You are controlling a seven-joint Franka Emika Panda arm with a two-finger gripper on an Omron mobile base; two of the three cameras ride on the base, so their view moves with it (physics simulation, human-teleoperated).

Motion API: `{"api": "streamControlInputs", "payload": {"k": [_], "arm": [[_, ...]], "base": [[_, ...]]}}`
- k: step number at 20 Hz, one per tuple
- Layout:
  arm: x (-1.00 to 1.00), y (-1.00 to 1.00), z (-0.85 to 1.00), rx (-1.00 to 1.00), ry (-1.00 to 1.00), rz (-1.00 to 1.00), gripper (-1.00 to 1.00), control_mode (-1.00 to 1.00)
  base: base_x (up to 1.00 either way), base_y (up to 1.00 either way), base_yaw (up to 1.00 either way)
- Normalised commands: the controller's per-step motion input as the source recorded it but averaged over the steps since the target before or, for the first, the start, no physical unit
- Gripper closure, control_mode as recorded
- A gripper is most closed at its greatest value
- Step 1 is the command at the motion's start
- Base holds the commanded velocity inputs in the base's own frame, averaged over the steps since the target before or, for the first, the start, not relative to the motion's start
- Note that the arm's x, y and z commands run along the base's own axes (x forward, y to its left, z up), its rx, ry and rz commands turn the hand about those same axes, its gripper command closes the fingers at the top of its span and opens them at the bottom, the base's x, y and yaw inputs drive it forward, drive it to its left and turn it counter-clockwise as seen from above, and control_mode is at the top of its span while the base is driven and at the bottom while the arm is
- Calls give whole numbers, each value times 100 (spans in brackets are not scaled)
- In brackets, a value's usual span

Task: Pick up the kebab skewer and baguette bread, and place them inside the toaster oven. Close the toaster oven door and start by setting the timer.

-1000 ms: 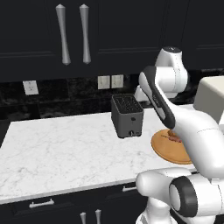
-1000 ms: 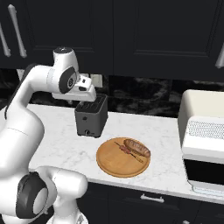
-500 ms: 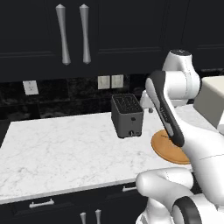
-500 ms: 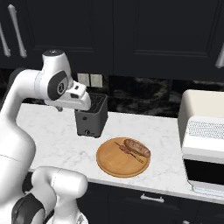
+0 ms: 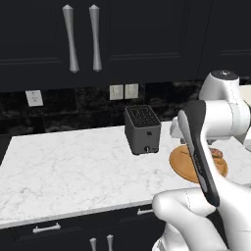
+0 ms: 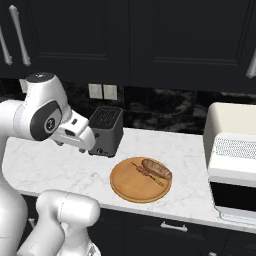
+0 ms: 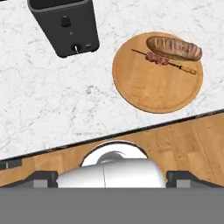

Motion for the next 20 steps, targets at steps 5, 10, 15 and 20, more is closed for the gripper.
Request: {"api": "streamControlInputs", "payload": {"k": [5,10,15,20], "arm": [[-5,-13,-4,0,0,4,-100,-100],[-22,-24,-17,0,0,18,-100,-100],[-2,0,0,0,1,0,-100,-100],[0,0,0,0,0,0,-100,100]], "base": [[0,0,0],[0,0,0],[0,0,0],[0,0,0]]}}
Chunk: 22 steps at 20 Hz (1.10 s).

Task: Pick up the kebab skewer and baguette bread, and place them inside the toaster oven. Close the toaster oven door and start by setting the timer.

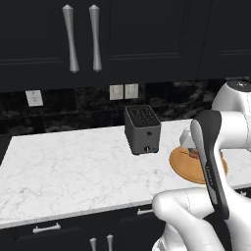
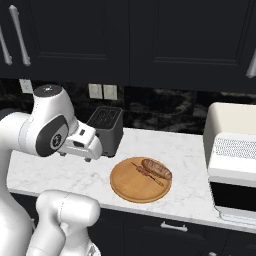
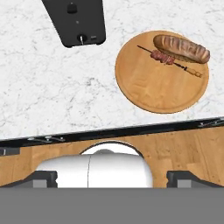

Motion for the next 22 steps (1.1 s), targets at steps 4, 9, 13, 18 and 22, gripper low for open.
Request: {"api": "streamControlInputs", "payload": {"k": [4,9,13,18,22], "arm": [[0,0,0,0,0,0,-100,100],[0,0,0,0,0,0,-100,100],[0,0,0,0,0,0,-100,100],[0,0,0,0,0,0,-100,100],[0,0,0,0,0,0,-100,100]], "base": [[-9,-14,0],[-18,-65,0],[-3,-60,0],[0,-59,0],[0,-62,0]]}}
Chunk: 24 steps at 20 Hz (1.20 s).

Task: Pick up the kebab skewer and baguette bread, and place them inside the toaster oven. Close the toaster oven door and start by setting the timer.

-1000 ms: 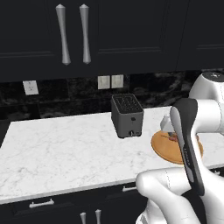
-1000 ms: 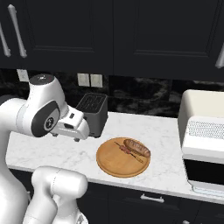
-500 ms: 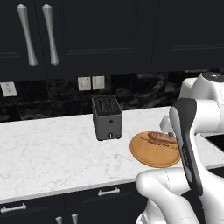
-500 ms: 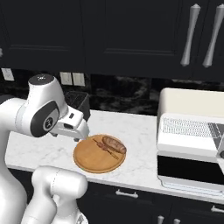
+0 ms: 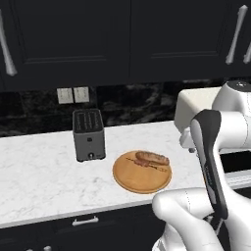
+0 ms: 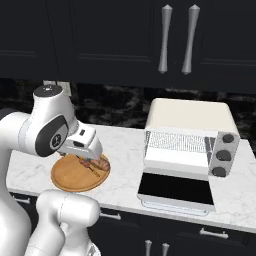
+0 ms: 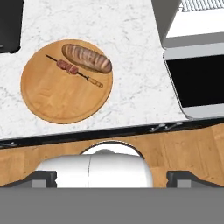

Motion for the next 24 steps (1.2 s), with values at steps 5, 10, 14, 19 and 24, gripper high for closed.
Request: {"api": "streamControlInputs", "payload": {"k": [5,10,14,19,24], "arm": [[0,0,0,0,0,0,-100,100],[0,0,0,0,0,0,-100,100],[0,0,0,0,0,0,-100,100],[0,0,0,0,0,0,-100,100],[0,0,0,0,0,0,-100,100]], "base": [[2,-42,0],[10,-30,0],[27,-38,0],[36,-25,0],[39,-7,0]]}}
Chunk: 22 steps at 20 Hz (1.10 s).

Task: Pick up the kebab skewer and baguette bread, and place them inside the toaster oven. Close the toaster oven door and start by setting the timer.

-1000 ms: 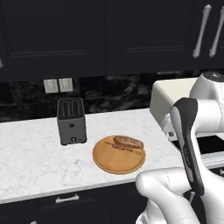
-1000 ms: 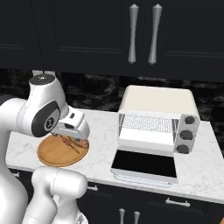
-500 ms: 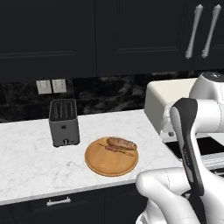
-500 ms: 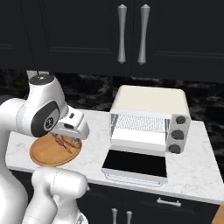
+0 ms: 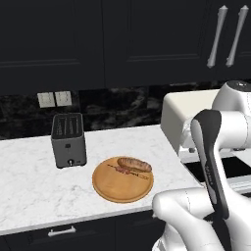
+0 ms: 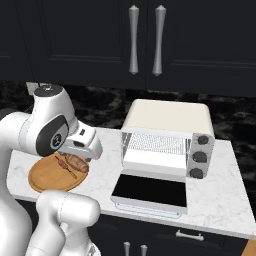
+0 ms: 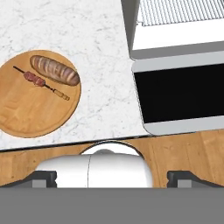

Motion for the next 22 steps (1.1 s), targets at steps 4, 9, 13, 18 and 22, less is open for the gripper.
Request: {"api": "streamControlInputs", "payload": {"k": [4,9,13,18,22], "arm": [[0,0,0,0,0,0,-100,100],[3,3,-5,0,1,1,-100,-100],[48,37,-52,0,1,21,-100,-100],[56,17,-48,4,0,34,-100,-100],[49,2,-31,5,-6,15,-100,-100]], "base": [[20,-6,0],[0,0,0],[0,0,0],[0,0,0],[0,0,0]]}}
